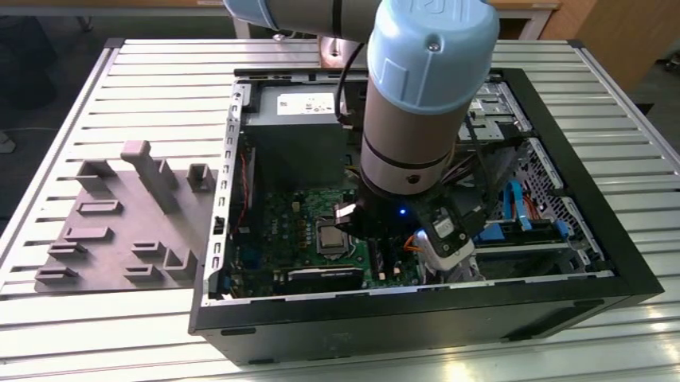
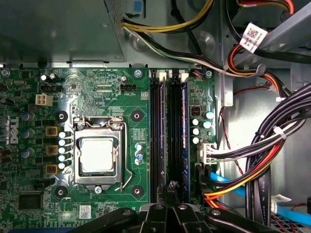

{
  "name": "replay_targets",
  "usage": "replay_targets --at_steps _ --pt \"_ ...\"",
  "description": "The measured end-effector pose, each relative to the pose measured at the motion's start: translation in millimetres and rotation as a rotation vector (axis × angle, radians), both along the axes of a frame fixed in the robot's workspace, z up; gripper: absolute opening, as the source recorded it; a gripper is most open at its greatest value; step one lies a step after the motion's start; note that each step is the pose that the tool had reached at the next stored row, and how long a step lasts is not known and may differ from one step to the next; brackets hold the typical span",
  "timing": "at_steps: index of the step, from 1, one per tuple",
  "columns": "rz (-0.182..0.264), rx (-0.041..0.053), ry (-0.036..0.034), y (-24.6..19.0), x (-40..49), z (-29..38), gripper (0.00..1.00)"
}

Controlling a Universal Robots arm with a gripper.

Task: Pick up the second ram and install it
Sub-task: 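Press down the second ram until it locks into place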

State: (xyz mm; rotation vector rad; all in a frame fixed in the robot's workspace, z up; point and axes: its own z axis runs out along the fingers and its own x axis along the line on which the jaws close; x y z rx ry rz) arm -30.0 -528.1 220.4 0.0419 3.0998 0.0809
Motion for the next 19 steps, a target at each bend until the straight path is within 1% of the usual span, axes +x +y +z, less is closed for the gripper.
replay_targets --at_steps 3,7,14,16,19 --pt "0.0 0.0004 -0.0002 0.1 0.0 -0.3 0.11" --pt "0.0 -0.0001 0.0 0.0 0.0 -3.0 0.11" --pt "0.0 0.0005 -0.0002 0.1 0.0 -3.2 0.11" --pt "0.0 0.0028 -0.0009 0.3 0.1 -1.3 0.11" --pt "0.0 0.0006 -0.0002 0.1 0.0 8.3 0.11"
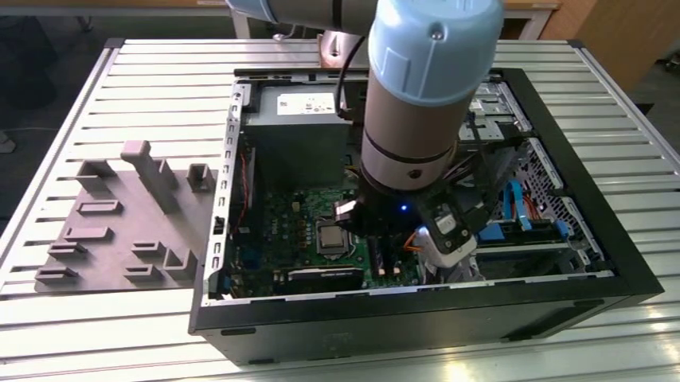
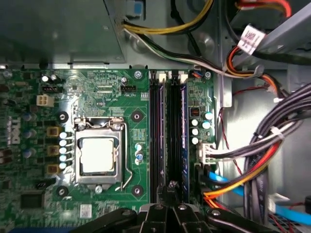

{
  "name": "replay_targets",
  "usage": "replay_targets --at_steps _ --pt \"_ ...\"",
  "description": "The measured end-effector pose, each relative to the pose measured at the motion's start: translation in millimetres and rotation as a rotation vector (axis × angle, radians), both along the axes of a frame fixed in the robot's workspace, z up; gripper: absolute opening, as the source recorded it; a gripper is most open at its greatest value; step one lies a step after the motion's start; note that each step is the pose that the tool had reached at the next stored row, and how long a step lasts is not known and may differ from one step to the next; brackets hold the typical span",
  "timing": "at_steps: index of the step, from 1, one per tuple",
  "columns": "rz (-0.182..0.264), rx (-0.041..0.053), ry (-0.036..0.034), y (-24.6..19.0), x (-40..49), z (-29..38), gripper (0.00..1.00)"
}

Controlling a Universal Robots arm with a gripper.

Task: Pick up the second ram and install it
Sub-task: 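Press down the second ram until it locks into place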

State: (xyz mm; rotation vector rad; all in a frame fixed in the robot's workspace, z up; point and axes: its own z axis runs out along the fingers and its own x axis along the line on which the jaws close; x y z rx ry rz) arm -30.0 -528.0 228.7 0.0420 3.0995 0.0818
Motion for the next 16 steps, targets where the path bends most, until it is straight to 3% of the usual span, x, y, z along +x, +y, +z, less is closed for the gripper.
replay_targets --at_steps 6,11,13,16 --pt "0.0 0.0 0.0 0.0 0.0 18.8 0.11" --pt "0.0 0.0001 -0.0001 0.1 0.0 19.5 0.11" --pt "0.0 -0.0001 0.0 3.3 0.1 19.7 0.11" --pt "0.0 0.0 0.0 11.9 0.0 19.6 0.11"
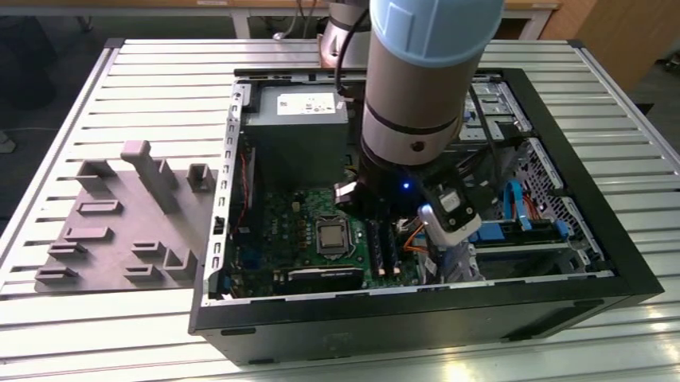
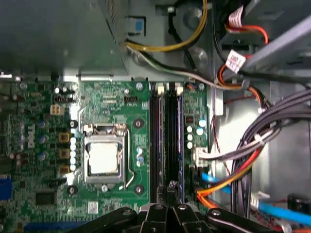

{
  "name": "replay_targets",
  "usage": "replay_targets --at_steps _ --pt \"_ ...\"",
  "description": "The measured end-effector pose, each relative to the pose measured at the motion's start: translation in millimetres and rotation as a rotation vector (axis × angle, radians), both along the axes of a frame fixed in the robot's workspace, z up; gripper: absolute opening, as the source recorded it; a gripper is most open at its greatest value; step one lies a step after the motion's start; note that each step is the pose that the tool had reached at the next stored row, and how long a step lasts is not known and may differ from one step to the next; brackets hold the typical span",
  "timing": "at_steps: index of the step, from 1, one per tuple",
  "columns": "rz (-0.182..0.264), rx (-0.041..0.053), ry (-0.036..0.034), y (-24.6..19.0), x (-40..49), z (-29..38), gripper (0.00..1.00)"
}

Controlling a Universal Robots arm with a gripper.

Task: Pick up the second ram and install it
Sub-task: 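Press down the second ram until it locks into place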

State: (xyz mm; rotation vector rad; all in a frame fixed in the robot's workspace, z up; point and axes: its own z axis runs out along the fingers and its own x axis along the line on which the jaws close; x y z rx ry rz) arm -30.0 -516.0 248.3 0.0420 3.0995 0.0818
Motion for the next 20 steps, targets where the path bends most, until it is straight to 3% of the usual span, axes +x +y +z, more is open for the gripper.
replay_targets --at_steps 4,8,20 --pt "0.0 0.0001 -0.0001 8.7 0.0 0.0 0.11" --pt "0.0 0.0 0.0 9.1 0.0 3.4 0.11" --pt "0.0 0.0 0.0 9.1 0.0 4.6 0.11"
